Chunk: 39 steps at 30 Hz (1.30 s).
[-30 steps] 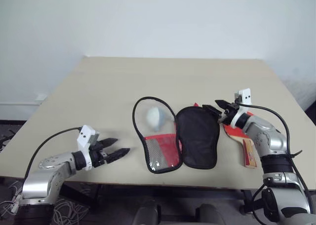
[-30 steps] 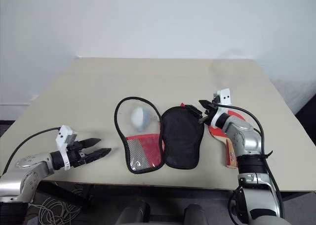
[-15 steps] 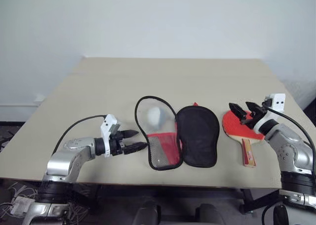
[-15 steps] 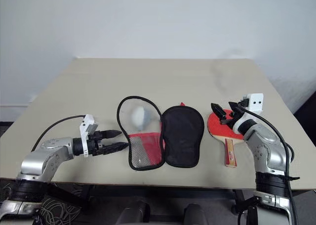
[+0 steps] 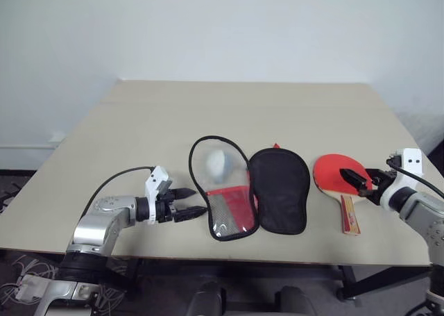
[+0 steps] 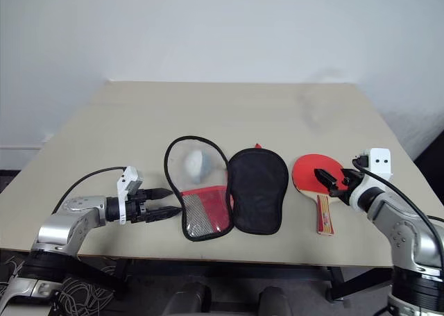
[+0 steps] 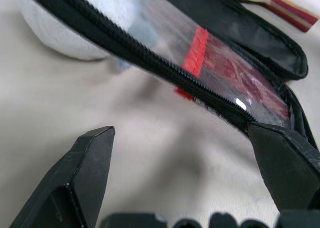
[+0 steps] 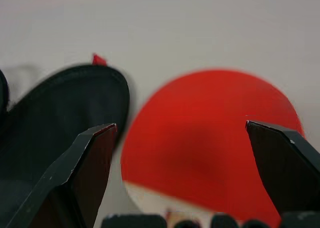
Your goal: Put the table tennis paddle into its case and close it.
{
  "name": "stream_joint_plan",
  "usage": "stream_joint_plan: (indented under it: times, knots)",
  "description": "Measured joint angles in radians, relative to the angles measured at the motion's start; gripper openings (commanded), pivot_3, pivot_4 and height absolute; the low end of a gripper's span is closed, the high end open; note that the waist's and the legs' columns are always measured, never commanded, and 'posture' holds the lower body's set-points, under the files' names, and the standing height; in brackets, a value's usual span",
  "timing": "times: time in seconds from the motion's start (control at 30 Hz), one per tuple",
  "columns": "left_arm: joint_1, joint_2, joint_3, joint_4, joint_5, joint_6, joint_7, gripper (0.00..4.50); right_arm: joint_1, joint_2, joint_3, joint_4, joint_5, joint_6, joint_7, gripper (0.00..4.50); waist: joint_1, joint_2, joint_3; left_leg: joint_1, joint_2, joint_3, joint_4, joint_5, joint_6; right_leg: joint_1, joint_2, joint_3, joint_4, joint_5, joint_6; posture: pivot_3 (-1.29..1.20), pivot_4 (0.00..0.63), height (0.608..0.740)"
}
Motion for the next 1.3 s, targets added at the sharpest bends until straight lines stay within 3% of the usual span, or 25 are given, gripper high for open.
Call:
stream_joint_plan:
  times: [0.37, 0.63, 1.03, 1.13, 1.3]
  knots:
    - [-0.037, -0.026, -0.021, 0.071, 0.021, -0.029, -0.018, 4.5, 0.073, 0.004, -0.081, -0.159, 0.128, 0.246, -0.068, 4.48, 0.0, -0.001, 0.0, 0.0, 0.0, 0.0, 0.001, 0.0, 0.0, 0.0, 0.0, 0.0, -0.001, 0.0, 0.0, 0.0, 0.0, 0.74]
    - [-0.07, -0.041, -0.032, 0.111, 0.043, -0.049, -0.029, 4.5, 0.151, 0.006, -0.068, -0.154, 0.109, 0.267, -0.088, 4.48, 0.003, -0.002, 0.001, 0.0, 0.0, 0.0, 0.001, 0.0, 0.0, 0.0, 0.0, 0.0, -0.001, 0.0, 0.0, 0.0, 0.0, 0.74]
    - [-0.093, -0.053, -0.041, 0.129, 0.055, -0.048, -0.03, 4.5, 0.102, 0.006, 0.069, -0.088, 0.039, 0.2, -0.082, 4.48, 0.004, -0.003, 0.001, 0.0, 0.0, 0.0, 0.001, 0.0, 0.0, 0.0, 0.0, 0.0, -0.001, 0.0, 0.0, 0.0, 0.0, 0.74]
    - [-0.092, -0.052, -0.041, 0.124, 0.055, -0.04, -0.027, 4.5, 0.088, -0.007, 0.102, -0.063, 0.013, 0.199, -0.083, 3.92, 0.003, -0.003, 0.0, 0.0, 0.0, 0.0, 0.001, 0.0, 0.0, 0.0, 0.0, 0.0, -0.001, 0.0, 0.0, 0.0, 0.0, 0.74]
    - [-0.091, -0.05, -0.039, 0.11, 0.056, -0.026, -0.021, 4.5, 0.03, -0.037, 0.149, 0.011, -0.028, 0.221, -0.091, 2.26, 0.003, -0.014, -0.004, 0.0, 0.0, 0.0, 0.001, 0.0, 0.0, 0.001, 0.0, 0.0, -0.001, 0.0, 0.0, 0.0, 0.0, 0.74]
